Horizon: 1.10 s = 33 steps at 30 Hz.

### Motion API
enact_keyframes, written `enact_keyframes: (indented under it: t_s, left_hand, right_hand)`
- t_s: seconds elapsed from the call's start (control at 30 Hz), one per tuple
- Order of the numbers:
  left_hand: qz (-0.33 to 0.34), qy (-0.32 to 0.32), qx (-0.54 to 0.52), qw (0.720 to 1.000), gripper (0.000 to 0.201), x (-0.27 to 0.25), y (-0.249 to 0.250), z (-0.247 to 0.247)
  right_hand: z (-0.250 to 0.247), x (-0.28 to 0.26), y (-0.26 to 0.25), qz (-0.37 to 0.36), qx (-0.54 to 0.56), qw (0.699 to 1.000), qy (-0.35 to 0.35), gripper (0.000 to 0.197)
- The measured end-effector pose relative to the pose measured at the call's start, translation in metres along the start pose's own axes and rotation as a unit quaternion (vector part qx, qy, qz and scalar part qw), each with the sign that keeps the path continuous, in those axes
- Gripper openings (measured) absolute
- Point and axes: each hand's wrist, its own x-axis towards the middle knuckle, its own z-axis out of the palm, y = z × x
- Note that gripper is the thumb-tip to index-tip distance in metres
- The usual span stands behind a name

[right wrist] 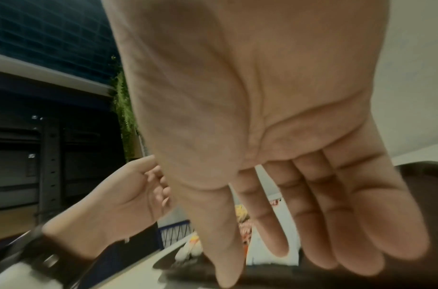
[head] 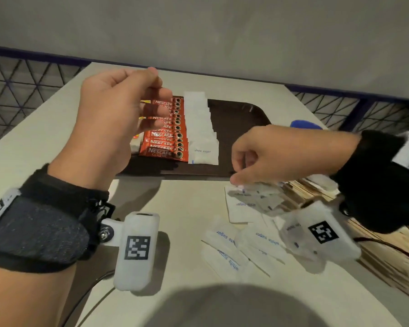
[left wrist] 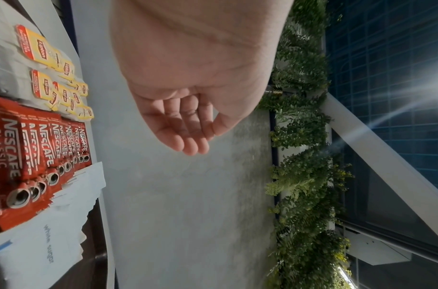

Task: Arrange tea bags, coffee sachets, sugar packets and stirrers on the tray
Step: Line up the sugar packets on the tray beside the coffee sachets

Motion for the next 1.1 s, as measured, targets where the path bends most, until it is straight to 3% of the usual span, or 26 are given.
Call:
enact_keyframes:
  t_s: [0.17, 0.33, 0.53, 0.8, 0.93, 1.03, 1.1]
  left_hand:
    - [-0.004, -0.016, 0.005, 1.000, 0.017, -0.006, 0.001, 0.006]
    - [-0.006, -0.029, 0.015, 0.999, 0.019, -0.010, 0.002, 0.010]
    - [-0.010, -0.035, 0.005, 0.999, 0.018, -0.010, 0.003, 0.010]
    - [-0.011, -0.039, -0.005, 0.999, 0.020, -0.010, 0.003, 0.010]
    - [-0.007, -0.041, -0.002, 0.999, 0.019, -0.010, 0.003, 0.011]
    - [-0.009, -0.035, -0.002, 0.999, 0.019, -0.010, 0.004, 0.011]
    - [-0.009, -0.035, 0.004, 0.999, 0.019, -0.010, 0.003, 0.011]
  right_hand:
    - [0.030, -0.031, -0.003, -0.013, -0.119, 0.992, -0.036, 0.050]
    - [0.042, -0.031, 0.005, -0.004, -0.123, 0.992, -0.009, 0.031]
    - [0.060, -0.028, 0.006, 0.002, -0.139, 0.989, 0.056, 0.027]
    - [0.070, -0.047, -0.012, -0.024, -0.066, 0.996, 0.057, 0.021]
    - [0.070, -0.057, -0.017, -0.035, -0.032, 0.997, 0.065, 0.034]
    - [0.064, -0.055, -0.009, -0.004, -0.034, 0.995, 0.099, 0.037]
    - [0.062, -0.052, -0.002, 0.032, -0.048, 0.995, 0.080, 0.035]
